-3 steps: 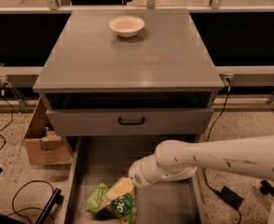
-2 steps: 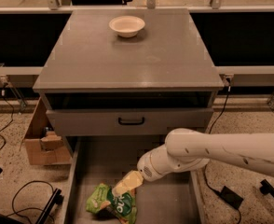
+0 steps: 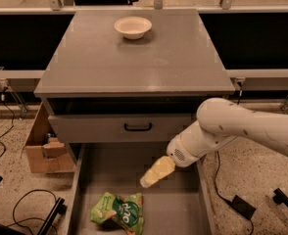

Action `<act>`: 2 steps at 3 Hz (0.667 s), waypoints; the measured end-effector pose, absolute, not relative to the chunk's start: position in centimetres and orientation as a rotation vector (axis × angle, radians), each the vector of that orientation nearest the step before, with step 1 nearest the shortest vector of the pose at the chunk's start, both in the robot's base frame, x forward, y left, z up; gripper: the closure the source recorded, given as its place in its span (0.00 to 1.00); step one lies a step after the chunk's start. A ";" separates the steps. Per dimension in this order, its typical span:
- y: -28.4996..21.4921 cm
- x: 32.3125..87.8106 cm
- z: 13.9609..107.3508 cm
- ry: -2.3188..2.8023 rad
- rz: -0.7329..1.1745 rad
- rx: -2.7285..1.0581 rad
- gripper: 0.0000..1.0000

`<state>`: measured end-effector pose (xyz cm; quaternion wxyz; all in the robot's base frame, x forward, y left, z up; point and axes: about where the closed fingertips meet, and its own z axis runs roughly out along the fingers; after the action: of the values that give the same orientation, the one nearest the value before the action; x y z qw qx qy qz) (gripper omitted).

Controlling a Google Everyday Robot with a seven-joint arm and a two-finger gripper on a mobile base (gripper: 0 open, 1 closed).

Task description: Place green rice chip bag into middle drawer

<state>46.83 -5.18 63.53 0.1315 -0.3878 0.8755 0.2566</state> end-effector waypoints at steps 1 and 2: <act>-8.3 43.9 67.8 2.617 0.706 -1.181 0.00; -9.7 38.5 72.3 2.681 0.653 -1.299 0.00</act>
Offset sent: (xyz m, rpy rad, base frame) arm -0.1622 -0.0648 0.1521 -0.2674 0.1683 0.1983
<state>38.51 -9.70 72.29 0.0458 -0.4254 0.8782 0.2138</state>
